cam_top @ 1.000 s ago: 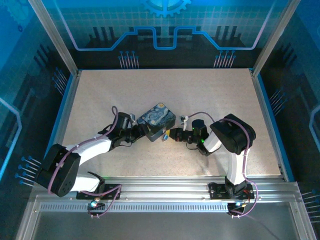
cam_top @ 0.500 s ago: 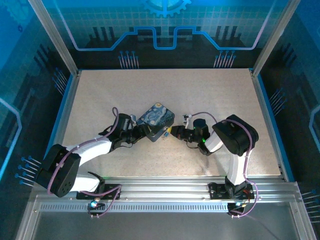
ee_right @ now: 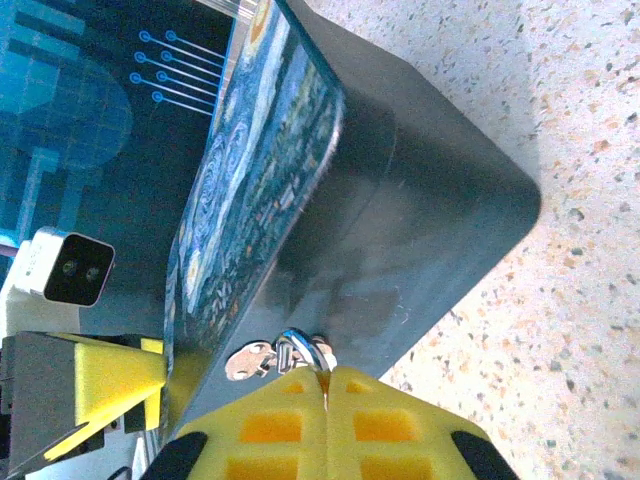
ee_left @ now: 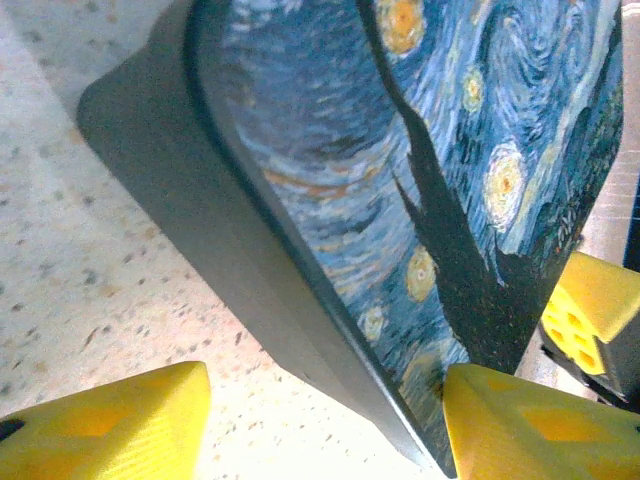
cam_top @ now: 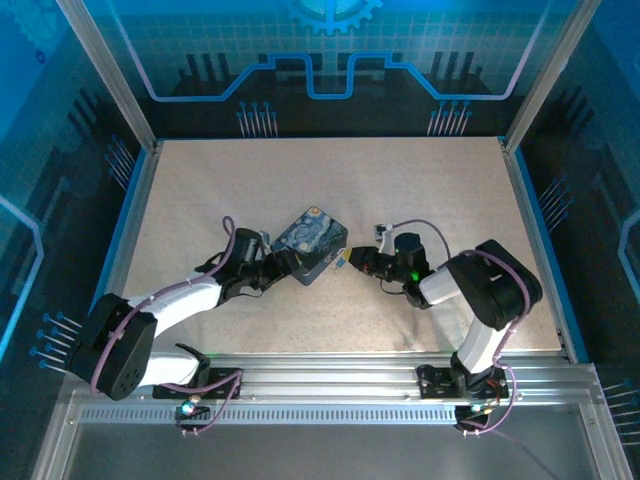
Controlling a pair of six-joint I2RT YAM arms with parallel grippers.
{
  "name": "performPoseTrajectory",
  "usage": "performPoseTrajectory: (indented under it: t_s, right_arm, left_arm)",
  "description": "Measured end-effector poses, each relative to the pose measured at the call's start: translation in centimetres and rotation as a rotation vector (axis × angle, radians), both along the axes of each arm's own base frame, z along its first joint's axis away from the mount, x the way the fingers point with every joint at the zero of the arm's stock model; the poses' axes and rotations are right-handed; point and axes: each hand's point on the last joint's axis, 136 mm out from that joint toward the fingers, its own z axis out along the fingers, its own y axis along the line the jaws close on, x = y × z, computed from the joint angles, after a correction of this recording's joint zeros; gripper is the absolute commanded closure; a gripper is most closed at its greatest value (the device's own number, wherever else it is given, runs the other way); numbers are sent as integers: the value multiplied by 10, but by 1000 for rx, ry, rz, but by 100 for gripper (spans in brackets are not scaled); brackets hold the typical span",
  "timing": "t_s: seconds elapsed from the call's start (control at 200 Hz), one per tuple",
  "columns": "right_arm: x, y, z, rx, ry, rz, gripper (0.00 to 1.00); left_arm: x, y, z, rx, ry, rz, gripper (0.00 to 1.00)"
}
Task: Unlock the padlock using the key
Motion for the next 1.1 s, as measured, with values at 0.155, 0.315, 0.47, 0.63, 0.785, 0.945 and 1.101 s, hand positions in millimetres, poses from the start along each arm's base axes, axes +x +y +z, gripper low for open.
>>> performPoseTrajectory:
  t_s: [0.155,0.315,0.47,0.63,0.785,0.945,1.101]
  right_arm:
    - [-10,-6,19,-74,-54,30,93]
    - [-25,-13,26,-170,-67,82,93]
    - [-41,-21,26,-246,-50,126,93]
    - [-58,-28,24,-319,-12,187,92]
    - [-68,-30,28,-386,37,258,92]
    - [-83,-33,16,-429,102,311,92]
    - [-93,-36,-3,-459,182,335,92]
  left_arm:
    - [-9,9,7,28,4,13,29]
    - [-8,20,30,51,-56,34,23]
    - [-6,32,53,87,-135,50,15]
    - [-7,44,63,130,-187,60,10]
    - [-7,55,66,159,-208,75,8]
    - [-8,60,66,167,-213,86,8]
    - [-10,62,63,173,-204,90,7]
